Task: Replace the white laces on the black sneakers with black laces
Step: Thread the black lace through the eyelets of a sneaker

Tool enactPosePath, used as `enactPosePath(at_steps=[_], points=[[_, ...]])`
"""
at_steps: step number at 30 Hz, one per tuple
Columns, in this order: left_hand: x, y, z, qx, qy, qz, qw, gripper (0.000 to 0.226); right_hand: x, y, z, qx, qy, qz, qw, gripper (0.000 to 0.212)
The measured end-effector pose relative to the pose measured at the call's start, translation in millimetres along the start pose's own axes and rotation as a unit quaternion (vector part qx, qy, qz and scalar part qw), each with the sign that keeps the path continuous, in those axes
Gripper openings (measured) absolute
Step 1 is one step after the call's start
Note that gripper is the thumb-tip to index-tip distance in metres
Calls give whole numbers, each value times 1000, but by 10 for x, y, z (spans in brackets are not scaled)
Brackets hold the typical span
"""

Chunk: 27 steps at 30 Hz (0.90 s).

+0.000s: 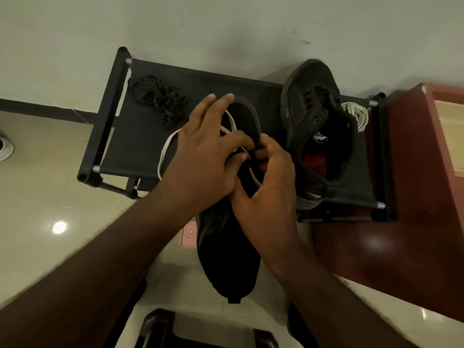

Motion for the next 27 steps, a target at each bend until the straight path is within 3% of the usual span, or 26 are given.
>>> enactPosePath(at_steps=[5,8,11,13,14,16,19,24,27], points=[[12,19,12,23,-3,-29,999,17,4,0,-6,-3,0,10,1000,73],[-8,-95,22,-61,-69,-152,984,8,2,-1,-7,-4,5,9,1000,74],[-106,-233,242,-172,-269,-328,889,6,5,-8,-6,-8,4,2,1000,72],[-170,-198,387,-219,-360,-345,839,9,1,-7,0,-10,4,0,1000,72],[-177,-191,401,-208,-364,-326,847,18,0,-6,2,-9,4,0,1000,72],[-153,-186,333,-161,-302,-282,896,38,-2,-3,6,-7,3,-1,1000,72],[-82,-152,195,-107,-210,-230,944,48,2,-6,7,-7,2,1,1000,71],[-141,-277,128,-79,-200,-219,952,20,15,-11,31,-31,-27,11,999,56],[-287,-314,73,-111,-240,-109,958,9,59,-8,61,-43,-26,18,999,50]])
Point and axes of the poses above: each hand's wrist, its own x-axis towards the middle knuckle, its own y-axis out of the palm, z = x × y, the point moved 4 cm from there along x, towards the middle knuckle, and after that the axes turned 13 degrees about y, right-handed, at the moved point
